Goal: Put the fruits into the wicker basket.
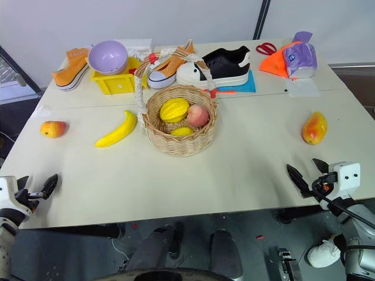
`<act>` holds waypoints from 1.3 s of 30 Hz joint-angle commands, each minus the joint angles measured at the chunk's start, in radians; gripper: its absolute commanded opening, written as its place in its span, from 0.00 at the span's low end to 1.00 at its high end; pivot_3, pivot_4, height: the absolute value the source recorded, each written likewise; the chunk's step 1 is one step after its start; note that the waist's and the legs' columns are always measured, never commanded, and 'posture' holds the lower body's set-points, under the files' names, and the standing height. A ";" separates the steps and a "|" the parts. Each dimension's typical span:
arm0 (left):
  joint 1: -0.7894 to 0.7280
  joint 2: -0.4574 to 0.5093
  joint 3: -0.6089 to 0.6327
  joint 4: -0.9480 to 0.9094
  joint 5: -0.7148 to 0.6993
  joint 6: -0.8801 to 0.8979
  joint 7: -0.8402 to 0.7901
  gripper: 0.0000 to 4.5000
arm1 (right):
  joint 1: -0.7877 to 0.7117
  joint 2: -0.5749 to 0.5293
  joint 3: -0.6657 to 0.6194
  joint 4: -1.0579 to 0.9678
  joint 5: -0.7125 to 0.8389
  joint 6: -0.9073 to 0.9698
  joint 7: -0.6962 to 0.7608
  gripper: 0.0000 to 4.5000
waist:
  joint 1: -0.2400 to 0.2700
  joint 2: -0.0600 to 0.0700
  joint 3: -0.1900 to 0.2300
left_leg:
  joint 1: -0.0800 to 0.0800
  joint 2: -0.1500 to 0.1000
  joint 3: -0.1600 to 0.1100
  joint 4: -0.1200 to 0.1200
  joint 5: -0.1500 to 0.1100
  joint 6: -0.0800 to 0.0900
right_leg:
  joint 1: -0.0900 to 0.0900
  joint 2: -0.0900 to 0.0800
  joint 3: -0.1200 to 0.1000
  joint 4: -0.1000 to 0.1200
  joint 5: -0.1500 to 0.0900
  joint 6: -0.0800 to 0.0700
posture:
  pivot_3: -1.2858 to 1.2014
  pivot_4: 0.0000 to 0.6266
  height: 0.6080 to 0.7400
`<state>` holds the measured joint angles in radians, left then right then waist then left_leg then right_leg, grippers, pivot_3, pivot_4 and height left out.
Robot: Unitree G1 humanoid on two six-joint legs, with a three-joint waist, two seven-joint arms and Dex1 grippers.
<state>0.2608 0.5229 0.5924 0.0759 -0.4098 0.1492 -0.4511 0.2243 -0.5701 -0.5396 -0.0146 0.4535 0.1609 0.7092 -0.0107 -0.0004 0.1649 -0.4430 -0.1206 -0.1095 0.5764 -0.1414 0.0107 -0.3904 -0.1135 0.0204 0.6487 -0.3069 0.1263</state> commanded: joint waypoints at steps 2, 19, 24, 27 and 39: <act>0.001 -0.003 0.013 -0.019 -0.004 0.011 0.013 0.99 | 0.000 -0.009 -0.005 -0.027 0.011 -0.011 0.010 0.99 | 0.000 0.000 0.000 | 0.000 0.000 0.000 0.000 0.000 0.000 | 0.000 0.000 0.000 0.000 0.000 0.000 | 0.52 0.24 1.00; -0.333 0.052 -0.056 -0.053 0.037 0.215 0.202 0.99 | -0.091 -0.215 0.198 -0.629 0.296 0.365 0.123 0.99 | 0.003 -0.007 -0.003 | -0.002 0.000 -0.001 0.000 0.000 0.000 | -0.001 0.000 -0.002 0.000 0.000 0.000 | 0.52 0.24 1.00; -0.500 0.094 -0.116 -0.005 0.101 0.306 0.284 0.99 | -0.287 -0.205 0.325 -0.715 0.328 0.456 0.012 0.99 | 0.003 -0.009 -0.003 | -0.003 -0.001 -0.001 0.000 0.000 0.001 | -0.001 -0.001 -0.002 -0.003 0.000 0.001 | 0.52 0.24 1.00; -0.606 0.103 -0.135 0.072 0.136 0.360 0.341 0.99 | -0.402 -0.174 0.429 -0.711 0.283 0.485 -0.046 0.99 | 0.004 -0.010 -0.003 | -0.002 -0.001 -0.001 0.001 0.000 0.001 | -0.001 -0.001 -0.003 -0.002 0.000 0.002 | 0.52 0.24 1.00; -0.863 0.137 -0.168 0.420 0.196 0.416 0.383 0.99 | -0.498 -0.083 0.552 -0.695 0.231 0.494 -0.106 0.99 | 0.005 -0.013 -0.002 | -0.002 -0.002 -0.001 0.001 0.000 0.001 | -0.002 0.000 -0.003 0.000 0.005 0.009 | 0.52 0.24 1.00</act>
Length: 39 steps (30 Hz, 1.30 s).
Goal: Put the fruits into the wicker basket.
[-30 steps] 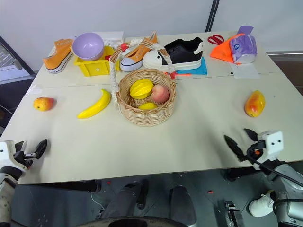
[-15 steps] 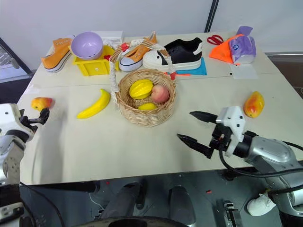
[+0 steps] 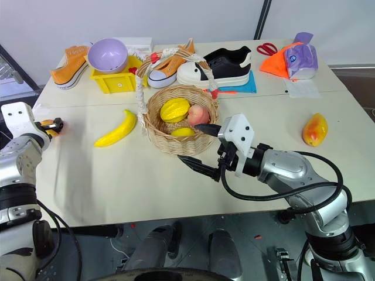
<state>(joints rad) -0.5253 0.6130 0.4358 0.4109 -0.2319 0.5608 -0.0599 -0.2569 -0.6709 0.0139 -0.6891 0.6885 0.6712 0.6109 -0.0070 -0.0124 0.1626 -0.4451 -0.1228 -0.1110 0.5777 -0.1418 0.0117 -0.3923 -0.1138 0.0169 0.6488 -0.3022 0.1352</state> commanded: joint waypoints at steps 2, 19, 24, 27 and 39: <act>-0.128 0.061 -0.034 0.177 0.035 0.006 -0.018 0.99 | -0.013 0.025 -0.002 -0.022 -0.009 -0.020 -0.012 0.99 | 0.004 -0.002 0.000 | 0.000 0.000 -0.001 0.001 0.000 0.000 | 0.000 0.000 -0.001 0.001 0.000 0.000 | 0.52 0.24 1.00; -0.172 0.071 -0.053 0.229 0.015 -0.166 -0.133 0.52 | 0.009 0.030 -0.006 -0.035 -0.031 -0.024 -0.024 1.00 | -0.003 -0.005 0.001 | 0.000 0.000 -0.001 0.001 0.000 0.000 | 0.000 0.000 0.000 0.002 0.001 0.001 | 0.52 0.24 1.00; 0.104 0.034 -0.008 -0.359 -0.281 -0.125 -0.473 0.52 | 0.017 0.012 -0.039 -0.002 -0.050 -0.040 -0.001 1.00 | -0.008 -0.005 0.001 | -0.001 0.000 0.000 0.000 0.000 0.000 | 0.000 -0.001 0.001 0.000 0.001 0.001 | 0.52 0.24 1.00; 0.270 0.080 -0.033 -0.666 -0.498 0.033 -0.652 0.52 | 0.012 -0.003 -0.067 0.042 -0.059 -0.057 0.023 1.00 | -0.009 -0.004 0.001 | 0.000 0.000 0.001 0.000 0.000 0.000 | 0.000 -0.001 0.002 -0.001 0.000 0.000 | 0.52 0.24 1.00; -0.089 -0.009 -0.575 -0.768 -0.273 0.198 -0.502 0.52 | -0.026 -0.006 -0.072 0.134 -0.114 -0.113 0.073 1.00 | 0.017 -0.002 0.002 | 0.001 0.000 0.002 0.002 0.000 0.001 | 0.004 -0.001 0.002 -0.002 0.000 -0.004 | 0.52 0.24 1.00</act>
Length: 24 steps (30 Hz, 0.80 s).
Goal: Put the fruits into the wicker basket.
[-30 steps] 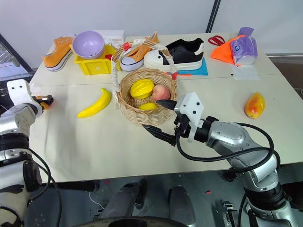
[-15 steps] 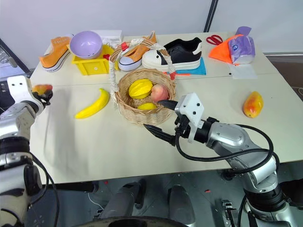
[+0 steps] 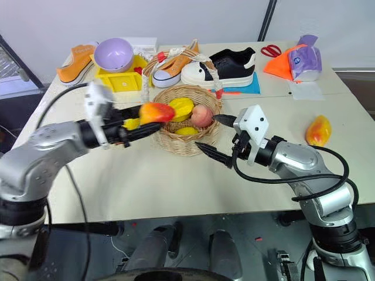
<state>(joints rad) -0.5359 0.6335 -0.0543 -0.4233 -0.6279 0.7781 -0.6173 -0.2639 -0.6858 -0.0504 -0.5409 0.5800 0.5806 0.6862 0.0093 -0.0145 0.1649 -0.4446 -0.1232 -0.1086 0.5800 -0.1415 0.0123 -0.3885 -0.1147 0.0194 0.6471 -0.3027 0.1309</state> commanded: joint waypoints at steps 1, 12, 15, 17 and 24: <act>-0.110 -0.059 -0.106 0.103 0.146 -0.021 0.070 0.52 | -0.016 0.014 -0.006 -0.021 -0.009 -0.023 -0.006 1.00 | 0.001 0.000 0.000 | -0.001 0.000 0.000 0.000 0.001 0.001 | 0.000 0.001 0.000 0.001 0.001 0.002 | 0.52 0.24 1.00; -0.014 -0.040 0.150 0.034 -0.087 0.005 -0.112 0.98 | 0.040 0.024 -0.023 -0.076 -0.023 -0.011 -0.040 1.00 | -0.004 0.000 0.001 | -0.002 0.001 -0.001 -0.002 0.001 0.002 | -0.003 0.001 -0.001 0.002 0.001 0.003 | 0.52 0.24 1.00; 0.076 0.041 0.289 0.007 -0.204 0.067 -0.161 0.98 | 0.044 0.023 -0.027 -0.076 -0.024 -0.014 -0.037 1.00 | -0.005 0.000 0.001 | -0.001 0.001 -0.002 -0.002 0.001 0.002 | -0.004 0.002 -0.001 0.002 0.000 0.000 | 0.52 0.24 1.00; 0.168 0.114 0.351 -0.008 -0.174 0.072 -0.158 0.98 | 0.034 0.027 -0.026 -0.066 -0.025 -0.018 -0.035 1.00 | -0.010 0.001 0.001 | 0.000 0.001 -0.002 -0.002 0.001 0.001 | -0.004 0.001 -0.001 0.002 0.000 0.000 | 0.52 0.24 1.00; 0.201 0.214 0.274 0.196 0.106 -0.034 -0.025 0.98 | 0.003 0.041 0.000 -0.045 -0.023 -0.021 -0.016 1.00 | 0.006 0.001 0.001 | 0.001 0.000 -0.001 -0.001 0.000 -0.001 | -0.002 0.000 -0.001 0.000 -0.001 -0.001 | 0.52 0.24 1.00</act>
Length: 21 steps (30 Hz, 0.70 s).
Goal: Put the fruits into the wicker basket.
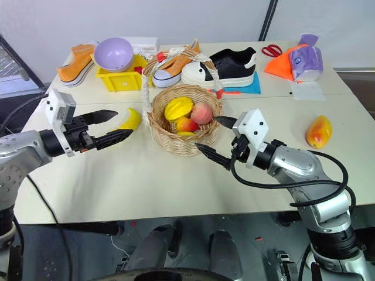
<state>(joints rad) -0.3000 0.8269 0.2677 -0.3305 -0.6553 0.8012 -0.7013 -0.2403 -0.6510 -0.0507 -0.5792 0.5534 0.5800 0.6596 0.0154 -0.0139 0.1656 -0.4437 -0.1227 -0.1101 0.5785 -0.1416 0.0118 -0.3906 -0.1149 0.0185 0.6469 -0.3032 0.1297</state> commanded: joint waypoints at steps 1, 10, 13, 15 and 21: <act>-0.051 0.024 -0.084 0.140 0.176 -0.078 0.066 0.98 | -0.025 0.009 0.004 -0.004 0.001 -0.021 0.013 1.00 | 0.000 0.000 0.000 | 0.000 0.000 0.000 0.000 0.000 0.000 | 0.000 0.000 0.000 0.000 0.000 0.000 | 0.52 0.24 1.00; -0.298 -0.057 -0.311 0.562 0.353 -0.161 -0.056 0.98 | -0.031 0.031 0.022 -0.022 -0.003 -0.010 -0.008 1.00 | -0.007 -0.001 0.000 | -0.002 0.000 -0.001 -0.001 0.000 0.000 | -0.003 0.001 0.000 0.000 0.002 0.004 | 0.52 0.24 1.00; -0.326 -0.063 -0.333 0.611 0.382 -0.176 -0.090 0.98 | -0.018 0.029 0.015 -0.037 -0.001 -0.004 -0.019 1.00 | -0.009 -0.001 0.000 | -0.003 0.000 -0.001 -0.002 0.000 0.000 | -0.005 0.001 0.000 0.001 0.002 0.005 | 0.52 0.24 1.00; -0.345 -0.070 -0.343 0.645 0.403 -0.167 -0.096 0.98 | -0.006 0.031 0.012 -0.050 0.000 -0.002 -0.032 1.00 | -0.009 -0.001 0.000 | -0.003 0.000 -0.001 -0.003 0.000 0.000 | -0.005 0.001 0.000 0.001 0.002 0.005 | 0.52 0.24 1.00; -0.356 -0.077 -0.333 0.675 0.431 -0.178 -0.114 0.46 | 0.013 0.036 0.016 -0.075 0.004 0.002 -0.055 1.00 | -0.006 -0.001 0.000 | -0.003 0.000 -0.001 -0.001 0.000 0.000 | -0.004 0.001 0.000 0.001 0.002 0.004 | 0.52 0.24 1.00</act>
<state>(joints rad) -0.6340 0.7423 -0.0834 0.3505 -0.2347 0.6399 -0.8091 -0.2306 -0.6165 -0.0137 -0.6113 0.5512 0.5856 0.6115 0.0094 -0.0146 0.1660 -0.4465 -0.1227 -0.1107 0.5777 -0.1416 0.0118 -0.3950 -0.1140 0.0183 0.6484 -0.3009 0.1340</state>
